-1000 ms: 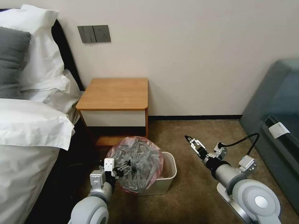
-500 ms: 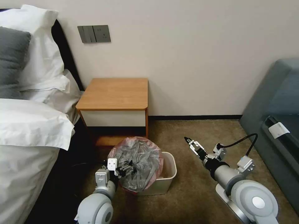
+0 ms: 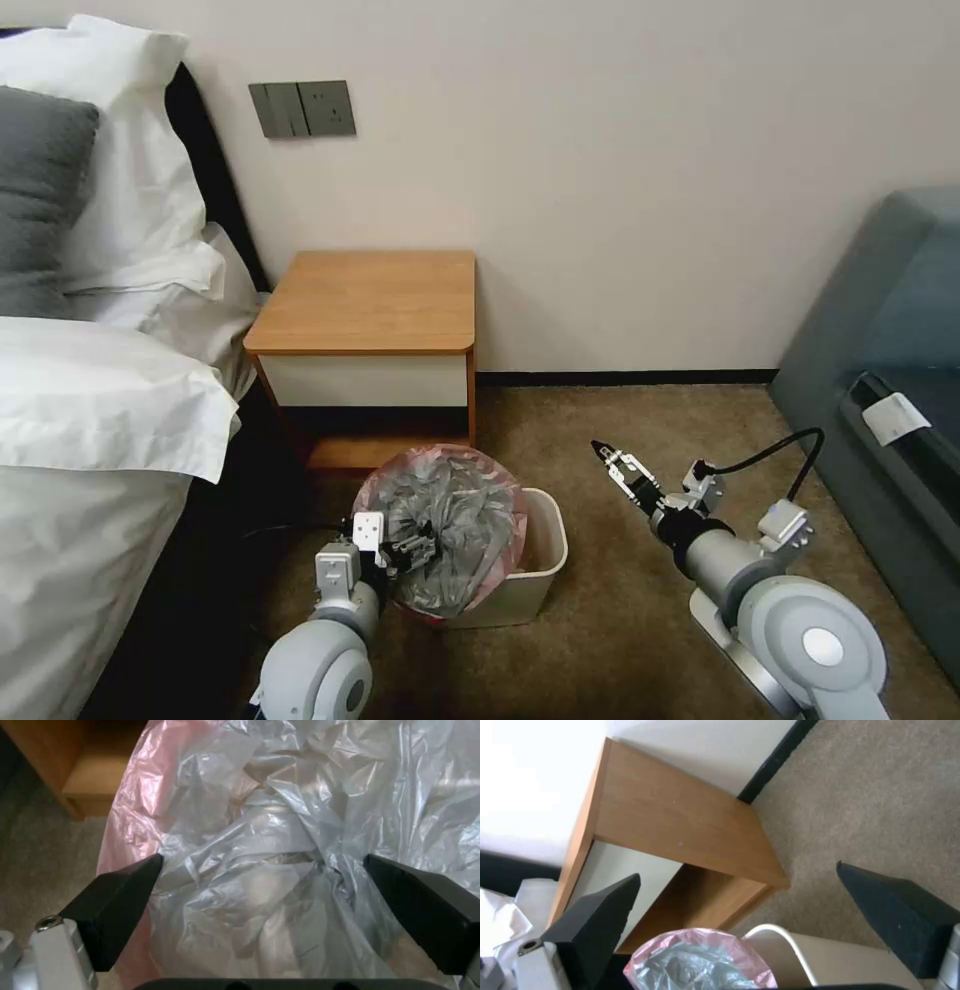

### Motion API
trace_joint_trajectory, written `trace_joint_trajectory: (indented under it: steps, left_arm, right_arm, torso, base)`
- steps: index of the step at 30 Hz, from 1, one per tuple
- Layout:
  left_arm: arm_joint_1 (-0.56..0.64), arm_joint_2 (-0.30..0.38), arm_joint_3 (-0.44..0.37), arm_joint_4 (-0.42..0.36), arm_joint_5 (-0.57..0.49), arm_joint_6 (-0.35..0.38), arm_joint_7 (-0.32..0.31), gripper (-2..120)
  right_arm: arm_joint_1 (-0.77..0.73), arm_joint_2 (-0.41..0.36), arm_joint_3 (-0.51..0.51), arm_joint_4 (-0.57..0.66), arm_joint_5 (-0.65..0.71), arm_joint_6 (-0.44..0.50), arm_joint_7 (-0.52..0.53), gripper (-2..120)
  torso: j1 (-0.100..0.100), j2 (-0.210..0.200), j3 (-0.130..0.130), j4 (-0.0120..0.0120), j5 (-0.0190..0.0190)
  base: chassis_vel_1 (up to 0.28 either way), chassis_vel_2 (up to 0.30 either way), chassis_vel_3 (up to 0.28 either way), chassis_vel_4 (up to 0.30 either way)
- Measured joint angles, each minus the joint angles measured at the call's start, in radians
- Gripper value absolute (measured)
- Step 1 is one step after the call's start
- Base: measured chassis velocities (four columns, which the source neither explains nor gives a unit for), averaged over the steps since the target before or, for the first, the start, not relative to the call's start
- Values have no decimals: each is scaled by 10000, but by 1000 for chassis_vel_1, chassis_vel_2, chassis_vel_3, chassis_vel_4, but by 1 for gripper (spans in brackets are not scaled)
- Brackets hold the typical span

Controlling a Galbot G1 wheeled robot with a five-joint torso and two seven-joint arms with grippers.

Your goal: Pick up the garbage bag from the table and place it over the trash can.

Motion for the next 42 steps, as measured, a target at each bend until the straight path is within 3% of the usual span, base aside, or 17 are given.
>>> trace_joint_trajectory:
  steps: [4, 8, 28, 31, 36, 42]
  left_arm:
    - [-117, 1, 13, 70, -238, 79, -162, 99]
    - [-180, 5, 13, 139, -337, 106, -195, 91]
    - [-155, 26, -28, 289, -681, 67, -294, 14]
    - [-93, 25, -78, 298, -716, -323, -224, 8]
    - [176, 54, -236, 343, -452, -1197, 32, 8]
    - [472, 202, -388, -3, -352, -1679, 177, 7]
  right_arm:
    - [-13, 1, 42, -29, -9, 3, 1, 100]
    - [-16, 6, 72, -106, -33, 8, 1, 100]
    - [71, 102, 30, -358, -115, 40, -84, 100]
    - [42, 105, 15, -217, -152, -4, -154, 100]
    - [-76, 60, -74, 304, -238, -337, -264, 100]
    - [-155, -169, -389, 989, -351, -985, -353, 100]
  torso:
    - [0, 0, 0, 0, 0]
    - [0, 0, 0, 0, 0]
    - [0, 0, 0, 0, 0]
    - [0, 0, 0, 0, -2]
    - [0, 0, 0, 1, -1]
    - [0, 0, 0, 0, -1]
  base:
    - [0, 0, 0, 0]
    - [0, 0, 0, 0]
    - [0, 0, 0, 0]
    - [0, 0, 0, 0]
    - [0, 0, 0, 0]
    - [0, 0, 0, 0]
